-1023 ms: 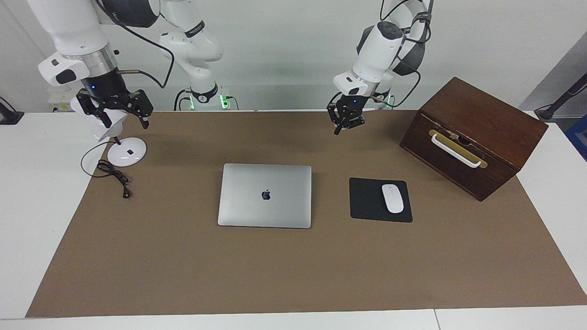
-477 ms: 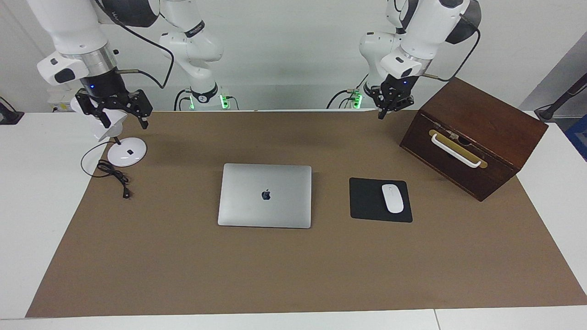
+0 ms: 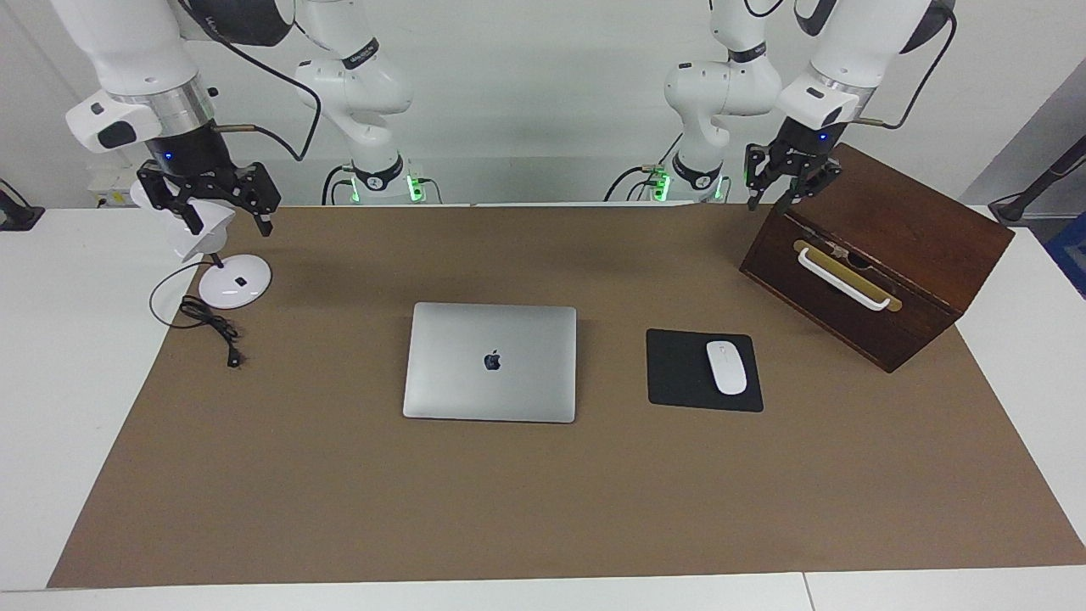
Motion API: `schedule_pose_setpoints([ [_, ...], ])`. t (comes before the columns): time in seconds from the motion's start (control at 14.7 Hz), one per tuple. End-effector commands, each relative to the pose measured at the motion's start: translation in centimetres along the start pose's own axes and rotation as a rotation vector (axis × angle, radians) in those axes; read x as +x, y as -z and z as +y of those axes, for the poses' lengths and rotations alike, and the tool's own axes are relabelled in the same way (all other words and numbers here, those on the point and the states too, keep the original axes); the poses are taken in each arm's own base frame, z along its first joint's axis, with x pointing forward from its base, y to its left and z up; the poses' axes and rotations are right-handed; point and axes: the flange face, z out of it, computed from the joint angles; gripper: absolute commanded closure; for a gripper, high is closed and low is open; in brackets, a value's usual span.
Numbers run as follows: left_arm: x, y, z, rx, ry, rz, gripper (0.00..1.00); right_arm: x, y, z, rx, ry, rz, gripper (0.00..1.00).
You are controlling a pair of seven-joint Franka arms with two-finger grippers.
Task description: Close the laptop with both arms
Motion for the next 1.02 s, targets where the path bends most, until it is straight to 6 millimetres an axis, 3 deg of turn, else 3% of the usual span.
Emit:
schedule_pose_setpoints([
  [0.0,0.5,1.6,-2.1,0.023,0.029,0.002,0.0,-0.7,0.7,0.3,0.016,-0.017,0.016,0.0],
  [0.34,1.6,4.3,-6.1,0.039,0.118,0.04,0.0,-0.7,0.8,0.3,0.016,-0.017,0.018,0.0],
  [0.48,2.5,5.4,-6.8,0.039,0.13,0.041,0.0,-0.7,0.8,0.3,0.016,-0.017,0.018,0.0],
  [0.68,5.3,7.0,-7.9,0.035,0.142,-0.015,0.0,-0.9,1.4,0.2,0.015,-0.017,0.028,0.0],
  [0.95,6.3,5.7,-8.3,0.057,0.141,-0.057,0.0,-1.0,1.4,0.2,0.015,-0.017,0.028,0.0],
])
